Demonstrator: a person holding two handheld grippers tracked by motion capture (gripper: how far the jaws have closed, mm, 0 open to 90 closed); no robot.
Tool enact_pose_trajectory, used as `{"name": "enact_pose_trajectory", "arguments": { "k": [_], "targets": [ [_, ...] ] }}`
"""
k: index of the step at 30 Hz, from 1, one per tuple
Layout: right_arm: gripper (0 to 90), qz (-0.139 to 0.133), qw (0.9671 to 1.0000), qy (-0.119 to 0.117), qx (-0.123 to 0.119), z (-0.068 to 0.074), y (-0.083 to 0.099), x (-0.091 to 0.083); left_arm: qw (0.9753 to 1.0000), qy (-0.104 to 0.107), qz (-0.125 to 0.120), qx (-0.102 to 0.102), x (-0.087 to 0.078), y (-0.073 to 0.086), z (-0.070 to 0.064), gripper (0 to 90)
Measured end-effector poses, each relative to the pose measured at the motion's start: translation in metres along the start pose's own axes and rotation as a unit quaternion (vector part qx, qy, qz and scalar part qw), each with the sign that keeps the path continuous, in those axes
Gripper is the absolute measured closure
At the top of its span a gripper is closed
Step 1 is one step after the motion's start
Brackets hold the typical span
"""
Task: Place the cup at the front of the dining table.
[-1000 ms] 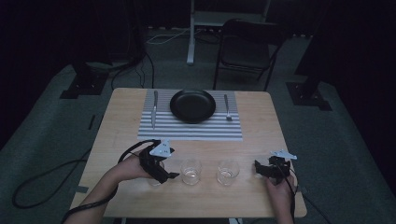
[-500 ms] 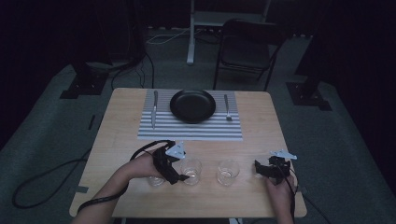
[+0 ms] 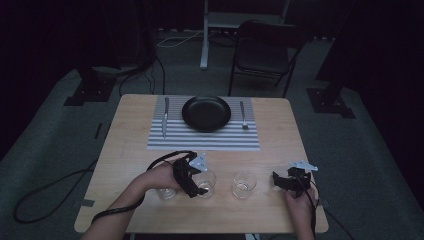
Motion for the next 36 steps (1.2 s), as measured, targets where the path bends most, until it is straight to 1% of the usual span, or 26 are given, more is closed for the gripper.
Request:
{"name": "enact_pose_trajectory", "arguments": {
  "k": [2,4,5,7,10,12,14,16,20,21,22,23,24,25,26,27,30,31,32,36],
  "targets": [
    [11.9,0.0,1.0,0.0,0.0,0.0,0.0,0.0,1.0,-0.001,0.005,0.001,0.003,0.0,0.0,11.0],
    [11.9,0.0,1.0,0.0,0.0,0.0,0.0,0.0,0.9999,0.007,0.008,0.002,0.005,-0.001,0.0,11.1],
    [11.9,0.0,1.0,0.0,0.0,0.0,0.0,0.0,0.9998,0.005,0.016,0.002,0.007,-0.001,0.0,11.1],
    [11.9,0.0,1.0,0.0,0.0,0.0,0.0,0.0,0.9998,0.006,0.02,0.001,0.008,-0.001,0.0,11.1],
    [11.9,0.0,1.0,0.0,0.0,0.0,0.0,0.0,0.9995,0.001,0.033,0.003,0.011,-0.001,0.001,11.1],
    [11.8,0.0,1.0,0.0,0.0,0.0,0.0,0.0,0.9994,0.0,0.036,0.001,0.013,-0.001,0.001,11.1],
    [11.9,0.0,1.0,0.0,0.0,0.0,0.0,0.0,0.9992,-0.006,0.04,-0.002,0.014,-0.001,0.002,11.1],
    [11.9,0.0,1.0,0.0,0.0,0.0,0.0,0.0,0.999,-0.005,0.045,-0.004,0.016,-0.001,0.002,11.1],
    [11.8,0.0,1.0,0.0,0.0,0.0,0.0,0.0,0.9985,-0.007,0.055,-0.003,0.019,-0.002,0.002,11.1],
    [11.9,0.0,1.0,0.0,0.0,0.0,0.0,0.0,0.9984,-0.006,0.055,-0.007,0.019,-0.002,0.002,11.3],
    [11.9,0.0,1.0,0.0,0.0,0.0,0.0,0.0,0.9981,-0.006,0.061,-0.007,0.019,-0.003,0.002,11.3],
    [11.9,0.0,1.0,0.0,0.0,0.0,0.0,0.0,0.9981,-0.006,0.061,-0.007,0.019,-0.003,0.002,11.3],
    [11.9,0.0,1.0,0.0,0.0,0.0,0.0,0.0,0.9972,-0.01,0.074,-0.001,0.021,-0.004,0.0,13.9],
    [11.9,0.0,1.0,0.0,0.0,0.0,0.0,0.0,0.9968,-0.014,0.079,0.0,0.022,-0.004,-0.001,15.3],
    [11.9,0.0,1.0,0.0,0.0,0.0,0.0,0.0,0.9966,-0.014,0.082,0.003,0.022,-0.005,-0.002,15.5],
    [11.9,0.0,1.0,0.0,0.0,0.0,0.0,0.0,0.9967,-0.015,0.08,0.001,0.023,-0.005,-0.002,17.6],
    [11.9,0.0,1.0,0.0,0.0,0.0,0.0,0.0,0.9967,-0.017,0.08,-0.001,0.023,-0.006,-0.002,17.8],
    [11.9,0.0,1.0,0.0,0.0,0.0,0.0,0.0,0.9969,-0.01,0.078,-0.005,0.022,-0.006,-0.001,17.8],
    [11.9,0.0,1.0,0.0,0.0,0.0,0.0,0.0,0.997,-0.009,0.077,-0.007,0.022,-0.006,-0.001,17.8],
    [11.9,0.0,1.0,0.0,0.0,0.0,0.0,0.0,0.9973,-0.017,0.072,-0.006,0.022,-0.006,0.0,18.0]
  ]
}}
Point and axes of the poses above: each handheld gripper's, and its own axes: x roughly forward along the jaws, y roughly out of its underside, z roughly to its left, the point moved 4 cm from there along x, roughly forward along the jaws, and after that the axes turned 1 degree about -y, right-handed, at the moved point
